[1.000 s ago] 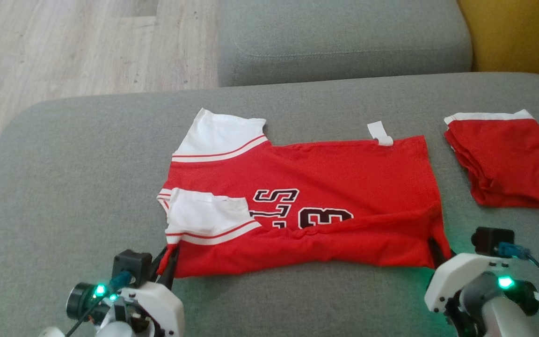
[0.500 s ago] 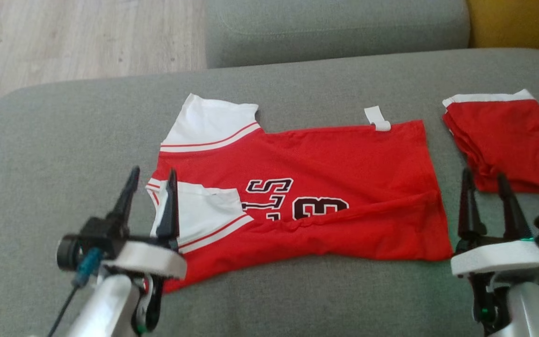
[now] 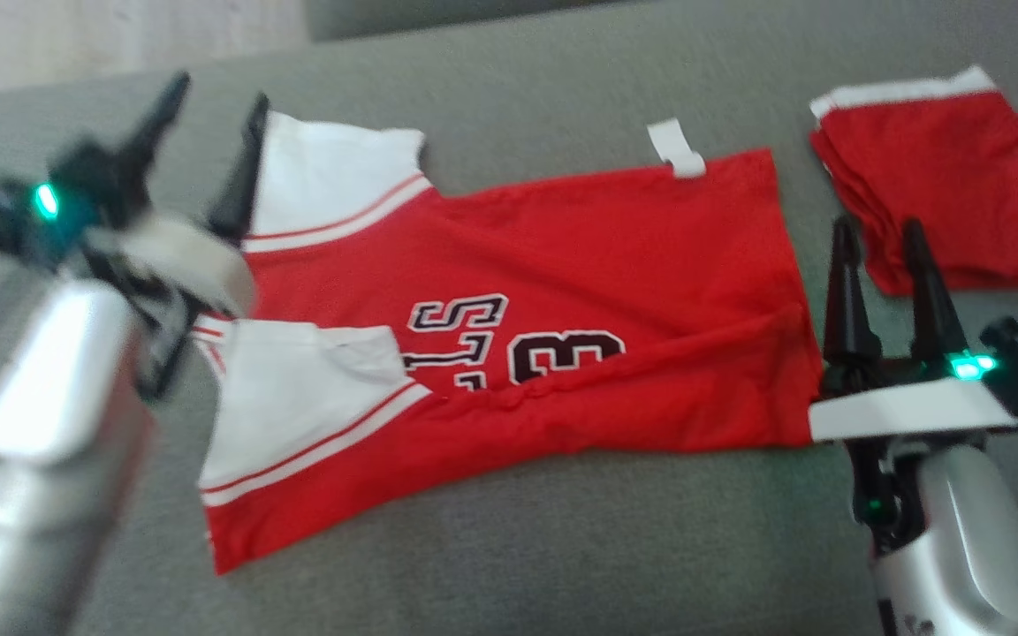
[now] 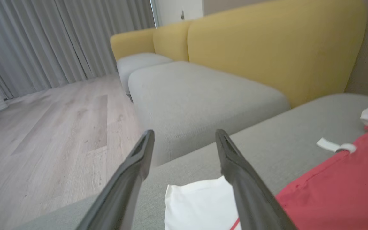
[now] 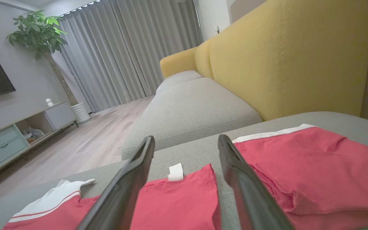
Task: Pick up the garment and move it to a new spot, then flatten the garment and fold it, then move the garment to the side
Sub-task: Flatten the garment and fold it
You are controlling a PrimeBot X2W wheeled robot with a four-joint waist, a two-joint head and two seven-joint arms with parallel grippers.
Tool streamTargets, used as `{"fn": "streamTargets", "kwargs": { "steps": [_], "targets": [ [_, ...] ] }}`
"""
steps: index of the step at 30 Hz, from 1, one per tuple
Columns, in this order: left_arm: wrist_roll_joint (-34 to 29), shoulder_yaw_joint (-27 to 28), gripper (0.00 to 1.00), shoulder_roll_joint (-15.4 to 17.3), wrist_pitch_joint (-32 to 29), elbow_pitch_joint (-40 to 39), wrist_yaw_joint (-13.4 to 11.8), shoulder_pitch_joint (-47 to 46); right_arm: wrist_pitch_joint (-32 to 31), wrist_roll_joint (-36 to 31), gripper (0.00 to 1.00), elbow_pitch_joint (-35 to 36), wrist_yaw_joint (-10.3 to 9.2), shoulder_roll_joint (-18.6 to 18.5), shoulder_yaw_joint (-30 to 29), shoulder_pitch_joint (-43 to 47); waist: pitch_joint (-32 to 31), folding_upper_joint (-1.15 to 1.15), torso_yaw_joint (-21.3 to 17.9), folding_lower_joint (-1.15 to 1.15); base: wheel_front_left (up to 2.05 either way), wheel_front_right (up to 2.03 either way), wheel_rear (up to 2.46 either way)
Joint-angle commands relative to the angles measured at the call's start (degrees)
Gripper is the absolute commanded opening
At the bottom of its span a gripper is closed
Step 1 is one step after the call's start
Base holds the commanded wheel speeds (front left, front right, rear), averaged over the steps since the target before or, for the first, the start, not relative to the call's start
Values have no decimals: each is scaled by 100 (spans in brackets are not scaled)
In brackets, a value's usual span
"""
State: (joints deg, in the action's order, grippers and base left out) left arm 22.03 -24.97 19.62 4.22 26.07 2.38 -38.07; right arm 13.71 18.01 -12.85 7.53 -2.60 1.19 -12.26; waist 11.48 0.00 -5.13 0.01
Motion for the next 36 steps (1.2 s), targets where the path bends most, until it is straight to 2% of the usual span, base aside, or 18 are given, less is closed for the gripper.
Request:
{"fn": "streamTargets", "kwargs": {
  "steps": [1, 5, 12, 19, 21, 34, 35, 36],
  "targets": [
    [-43, 123, 100, 349, -279, 67, 152, -534, 79, 79, 100, 232, -4, -28, 215, -238, 371, 0, -311, -1, 0, 0, 0],
    [38, -186, 100, 736, -1204, 753, 447, -1253, 105, 224, 100, 285, -4, -28, 453, -422, 704, 0, -571, -1, 0, 0, 0],
    [677, -962, 100, 1165, -2155, 1430, 508, -1952, 125, 531, 100, 298, -4, -28, 627, -545, 1048, 0, -853, -1, 0, 0, 0],
    [1334, -1362, 100, 1566, -2377, 1971, 510, -2332, 128, 762, 100, 459, -4, -28, 935, -513, 1227, 0, -1101, -1, 0, 0, 0],
    [1520, -1390, 100, 1648, -2425, 2220, 510, -2491, 128, 1089, 100, 524, -4, -28, 1029, -498, 1313, 0, -1199, -1, 0, 0, 0],
    [2289, -2068, 100, 1859, -2965, 2424, 510, -2612, 129, 1201, 100, 647, -4, -28, 1008, -479, 1484, 0, -1457, -1, 0, 0, 0],
    [2362, -2134, 84, 1873, -3041, 2405, 510, -2602, 129, 1186, 100, 636, -4, -28, 982, -475, 1484, 0, -1454, -1, 0, 0, 0],
    [2446, -2193, 23, 1878, -3116, 2374, 510, -2595, 129, 1164, 100, 621, -4, -28, 956, -474, 1482, 0, -1443, -1, 0, 0, 0]
  ]
}}
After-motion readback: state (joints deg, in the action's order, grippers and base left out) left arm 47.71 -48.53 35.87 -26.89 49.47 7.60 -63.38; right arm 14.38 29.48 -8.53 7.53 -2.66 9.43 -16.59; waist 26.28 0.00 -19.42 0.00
